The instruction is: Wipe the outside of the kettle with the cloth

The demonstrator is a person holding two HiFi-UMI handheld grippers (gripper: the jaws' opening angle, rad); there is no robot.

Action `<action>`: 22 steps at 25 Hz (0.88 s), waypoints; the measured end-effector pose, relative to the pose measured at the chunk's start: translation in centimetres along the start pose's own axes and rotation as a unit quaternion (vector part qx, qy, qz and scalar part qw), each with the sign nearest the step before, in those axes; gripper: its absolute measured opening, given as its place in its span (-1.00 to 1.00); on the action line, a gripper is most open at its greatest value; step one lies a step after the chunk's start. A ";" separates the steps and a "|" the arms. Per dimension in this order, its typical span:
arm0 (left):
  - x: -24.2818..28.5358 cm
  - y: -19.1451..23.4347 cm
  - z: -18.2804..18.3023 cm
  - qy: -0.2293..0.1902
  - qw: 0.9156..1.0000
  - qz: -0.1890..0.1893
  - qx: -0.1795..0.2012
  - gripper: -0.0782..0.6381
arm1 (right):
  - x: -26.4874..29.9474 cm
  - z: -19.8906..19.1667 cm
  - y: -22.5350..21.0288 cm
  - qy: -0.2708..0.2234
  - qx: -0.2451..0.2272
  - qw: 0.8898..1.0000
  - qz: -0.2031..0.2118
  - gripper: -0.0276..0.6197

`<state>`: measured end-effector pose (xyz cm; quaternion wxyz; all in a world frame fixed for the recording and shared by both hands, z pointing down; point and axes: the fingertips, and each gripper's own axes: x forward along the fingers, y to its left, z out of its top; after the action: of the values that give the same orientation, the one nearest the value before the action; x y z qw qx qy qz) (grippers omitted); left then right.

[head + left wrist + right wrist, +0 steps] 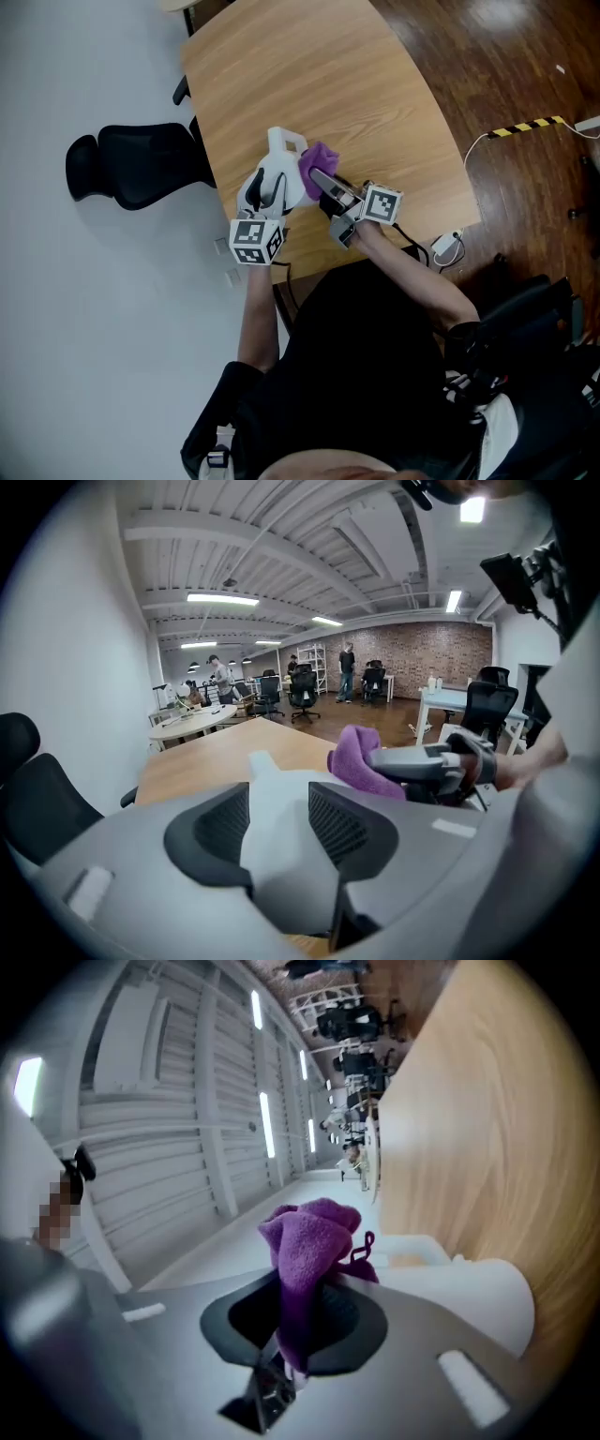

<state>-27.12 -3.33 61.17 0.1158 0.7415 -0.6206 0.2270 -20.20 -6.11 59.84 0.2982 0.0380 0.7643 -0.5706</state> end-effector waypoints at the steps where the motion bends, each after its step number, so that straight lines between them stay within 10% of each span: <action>1: 0.0 -0.2 0.1 -0.002 1.000 0.000 0.004 -0.68 | -0.8 -0.3 -1.7 -0.008 0.008 1.000 -0.021 -0.76; 4: -0.2 -0.4 0.5 -0.010 1.000 0.003 0.013 -0.67 | -4.8 -2.5 -9.9 -0.015 0.073 0.986 -0.147 -0.76; 8: -0.5 -0.5 0.4 -0.013 1.000 0.005 0.016 -0.67 | -10.5 -5.9 -20.7 0.040 0.111 0.941 -0.317 -0.76; 12: -0.5 -0.4 0.3 -0.015 1.000 0.004 0.018 -0.67 | -10.9 -6.1 -21.9 0.101 0.101 0.923 -0.356 -0.76; 15: -0.6 -0.5 0.4 -0.017 1.000 0.005 0.020 -0.67 | -7.8 -3.4 -17.0 0.082 0.094 0.951 -0.284 -0.76; 18: -0.5 -0.7 0.8 -0.020 0.999 0.006 0.025 -0.67 | -1.2 1.1 -5.7 0.056 0.031 0.992 -0.105 -0.76; 22: -1.3 -0.8 0.8 -0.016 0.999 0.005 0.029 -0.67 | 2.8 0.2 -0.4 0.101 0.004 0.995 -0.016 -0.76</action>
<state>-26.34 -2.44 59.96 0.0835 0.7448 -0.6194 0.2337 -22.54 -7.20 58.73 0.2106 0.0846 0.7884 -0.5718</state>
